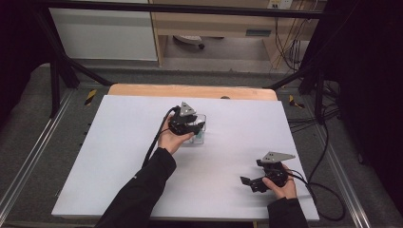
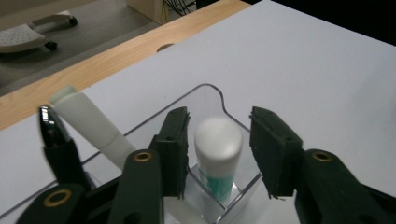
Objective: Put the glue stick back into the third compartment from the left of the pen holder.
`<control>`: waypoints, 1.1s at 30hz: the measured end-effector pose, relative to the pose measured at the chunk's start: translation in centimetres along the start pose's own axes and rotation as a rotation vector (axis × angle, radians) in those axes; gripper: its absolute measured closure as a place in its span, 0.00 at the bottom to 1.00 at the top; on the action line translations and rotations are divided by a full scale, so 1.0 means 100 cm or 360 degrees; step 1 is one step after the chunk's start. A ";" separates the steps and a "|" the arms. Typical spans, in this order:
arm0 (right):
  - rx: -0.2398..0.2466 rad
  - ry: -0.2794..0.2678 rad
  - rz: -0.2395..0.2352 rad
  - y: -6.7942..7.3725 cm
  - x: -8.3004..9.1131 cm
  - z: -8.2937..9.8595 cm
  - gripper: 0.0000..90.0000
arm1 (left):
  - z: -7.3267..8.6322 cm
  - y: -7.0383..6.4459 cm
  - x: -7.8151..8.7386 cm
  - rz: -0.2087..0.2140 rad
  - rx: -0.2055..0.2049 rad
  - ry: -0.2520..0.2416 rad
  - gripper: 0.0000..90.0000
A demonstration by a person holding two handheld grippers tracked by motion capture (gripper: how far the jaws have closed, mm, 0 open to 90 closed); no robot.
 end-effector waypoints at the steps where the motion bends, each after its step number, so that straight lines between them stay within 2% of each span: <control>1: 0.0000 0.0000 0.0000 0.000 0.000 0.000 0.01 | -0.001 -0.001 0.004 0.0006 -0.0002 0.0007 0.58; 7: -0.0003 0.0004 0.0002 0.000 0.000 0.000 0.01 | -0.002 -0.004 0.024 0.0031 -0.0016 0.0056 0.44; 12: 0.0001 -0.0011 0.0001 0.000 0.000 0.000 0.01 | 0.006 -0.007 0.039 0.0054 -0.0034 0.0126 0.30; 16: 0.0003 -0.0010 0.0003 0.000 0.000 0.000 0.01 | 0.020 -0.008 0.050 0.0057 -0.0040 0.0163 0.22; 26: 0.0005 0.0009 0.0005 0.000 -0.001 0.000 0.01 | 0.058 -0.008 0.074 0.0060 -0.0045 0.0193 0.12; 33: 0.0019 0.0009 0.0013 0.000 -0.001 0.001 0.01 | 0.091 -0.005 0.086 0.0048 0.0011 0.0210 0.08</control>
Point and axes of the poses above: each handheld gripper's, and its own axes: x roughly backward along the jaws, z roughly out of its underside, y roughly to its left, the point moved 2 cm from there along -x, roughly forward along the jaws, and after that the axes turned 13 degrees about z, right-handed, at the moved point
